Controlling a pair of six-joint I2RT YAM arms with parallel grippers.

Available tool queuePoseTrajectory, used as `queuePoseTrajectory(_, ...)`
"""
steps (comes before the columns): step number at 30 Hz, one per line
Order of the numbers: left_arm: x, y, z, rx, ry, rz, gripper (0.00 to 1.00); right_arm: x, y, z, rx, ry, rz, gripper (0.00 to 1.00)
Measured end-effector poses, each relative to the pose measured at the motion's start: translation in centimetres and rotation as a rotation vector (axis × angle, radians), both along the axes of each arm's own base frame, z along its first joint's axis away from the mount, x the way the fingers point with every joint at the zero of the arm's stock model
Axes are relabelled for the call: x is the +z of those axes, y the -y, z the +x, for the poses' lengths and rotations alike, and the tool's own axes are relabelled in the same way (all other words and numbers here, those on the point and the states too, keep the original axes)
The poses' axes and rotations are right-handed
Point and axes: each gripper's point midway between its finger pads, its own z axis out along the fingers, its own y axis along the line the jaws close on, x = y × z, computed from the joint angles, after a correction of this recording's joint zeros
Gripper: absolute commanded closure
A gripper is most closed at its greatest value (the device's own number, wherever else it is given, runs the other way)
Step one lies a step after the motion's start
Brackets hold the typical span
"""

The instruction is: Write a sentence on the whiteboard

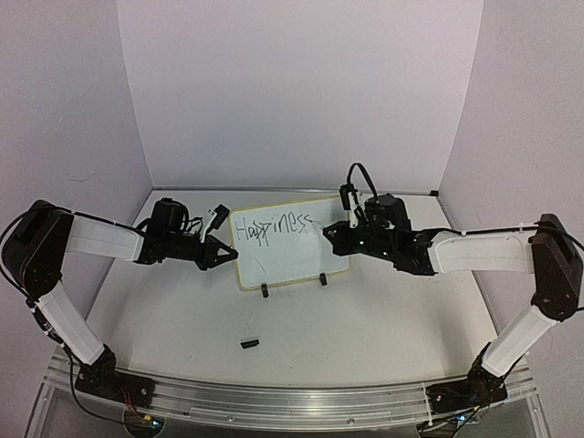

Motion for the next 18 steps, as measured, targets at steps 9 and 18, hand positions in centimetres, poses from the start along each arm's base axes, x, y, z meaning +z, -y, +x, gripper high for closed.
queuePoseTrajectory(9, 0.0, 0.0, 0.0, 0.0, 0.0, 0.0, 1.0, -0.42, 0.14, -0.14, -0.003, -0.014, -0.006, 1.0)
queuePoseTrajectory(18, 0.0, 0.0, 0.0, 0.0, 0.0, 0.0, 1.0, -0.9, 0.09, -0.45, 0.006, -0.028, -0.014, 1.0)
